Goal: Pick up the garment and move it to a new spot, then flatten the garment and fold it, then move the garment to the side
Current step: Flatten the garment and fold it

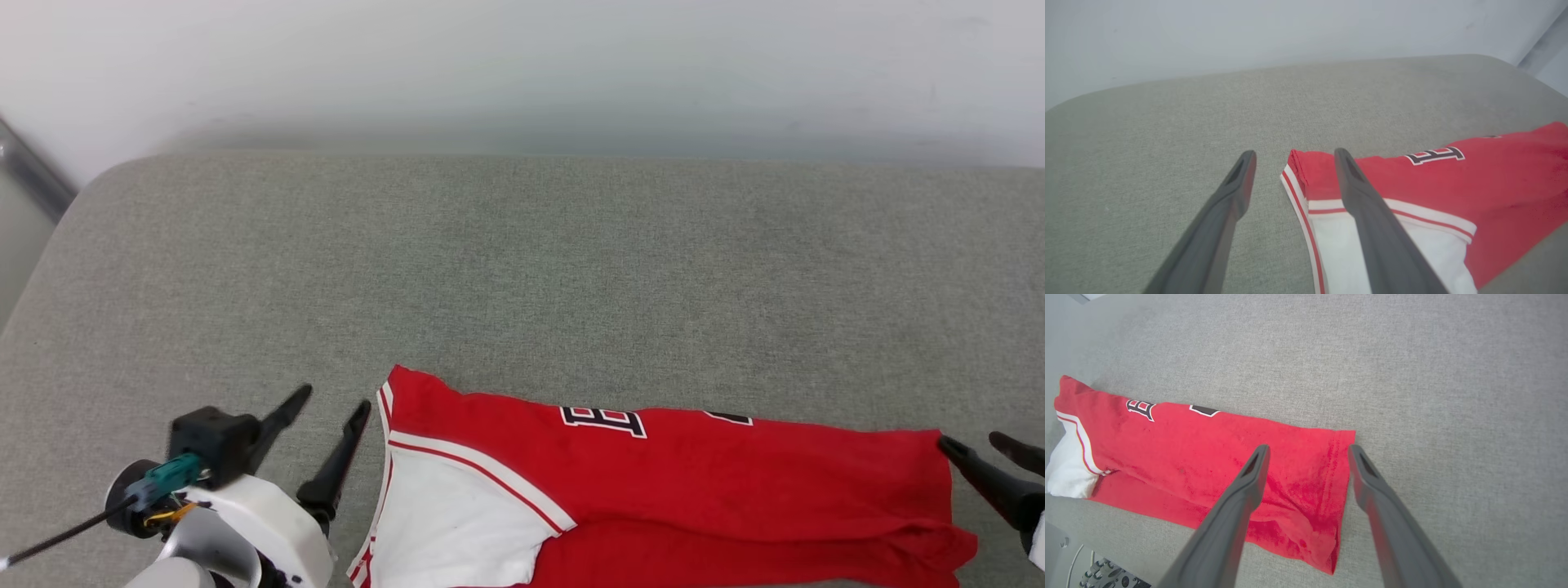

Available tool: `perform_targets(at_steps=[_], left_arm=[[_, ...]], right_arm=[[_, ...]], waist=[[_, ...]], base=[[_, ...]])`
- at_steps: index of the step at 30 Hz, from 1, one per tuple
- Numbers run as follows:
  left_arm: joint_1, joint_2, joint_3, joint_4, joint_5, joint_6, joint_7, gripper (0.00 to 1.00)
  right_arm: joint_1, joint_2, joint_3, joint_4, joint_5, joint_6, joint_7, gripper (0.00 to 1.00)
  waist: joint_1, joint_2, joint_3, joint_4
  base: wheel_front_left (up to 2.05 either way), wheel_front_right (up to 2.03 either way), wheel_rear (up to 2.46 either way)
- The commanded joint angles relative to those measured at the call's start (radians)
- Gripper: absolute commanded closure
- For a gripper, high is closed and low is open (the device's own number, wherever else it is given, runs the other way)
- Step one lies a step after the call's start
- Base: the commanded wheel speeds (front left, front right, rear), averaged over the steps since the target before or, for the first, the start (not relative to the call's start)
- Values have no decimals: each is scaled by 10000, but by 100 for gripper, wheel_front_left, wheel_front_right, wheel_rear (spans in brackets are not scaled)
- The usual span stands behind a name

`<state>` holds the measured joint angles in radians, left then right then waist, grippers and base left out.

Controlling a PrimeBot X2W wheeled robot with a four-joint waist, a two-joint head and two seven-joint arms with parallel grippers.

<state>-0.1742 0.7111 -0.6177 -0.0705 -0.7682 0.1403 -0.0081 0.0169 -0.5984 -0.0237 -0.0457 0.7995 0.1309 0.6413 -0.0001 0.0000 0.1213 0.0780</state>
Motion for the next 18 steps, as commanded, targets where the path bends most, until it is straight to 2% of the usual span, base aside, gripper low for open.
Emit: perform_targets(at_steps=[1,5,8,10,14,15,18], left_arm=[[185,-254,293,-9,-36,248,-648,0],[453,-783,1032,42,151,781,-2170,0],[553,-1184,1594,-78,709,947,-2532,0],[537,-1702,2353,-408,1447,1030,-2574,0],[989,-2565,3292,-901,3305,408,-2564,0],[989,-2565,3292,-901,3305,408,-2564,0],[1289,-3190,3774,-1046,4230,-240,-2567,0]], right_arm=[[212,320,-410,-236,118,-3,177,0],[385,1333,-1508,-458,-19,-3,755,0],[483,2157,-2119,-432,-488,-3,1170,0],[504,2701,-2491,-346,-917,-3,1319,0],[319,3571,-3048,-128,-1758,-3,1328,0],[319,3571,-3048,-128,-1758,-3,1328,0],[260,4007,-3322,258,-2380,-3,1206,0]], waist=[[1,0,-62,-16],[1,0,-80,-19],[1,0,8,41],[1,0,103,133],[1,0,288,262],[1,0,288,262],[1,0,396,343]], base=[[0,0,0],[0,0,0],[0,0,0],[0,0,0],[0,0,0],[0,0,0],[0,0,0]])
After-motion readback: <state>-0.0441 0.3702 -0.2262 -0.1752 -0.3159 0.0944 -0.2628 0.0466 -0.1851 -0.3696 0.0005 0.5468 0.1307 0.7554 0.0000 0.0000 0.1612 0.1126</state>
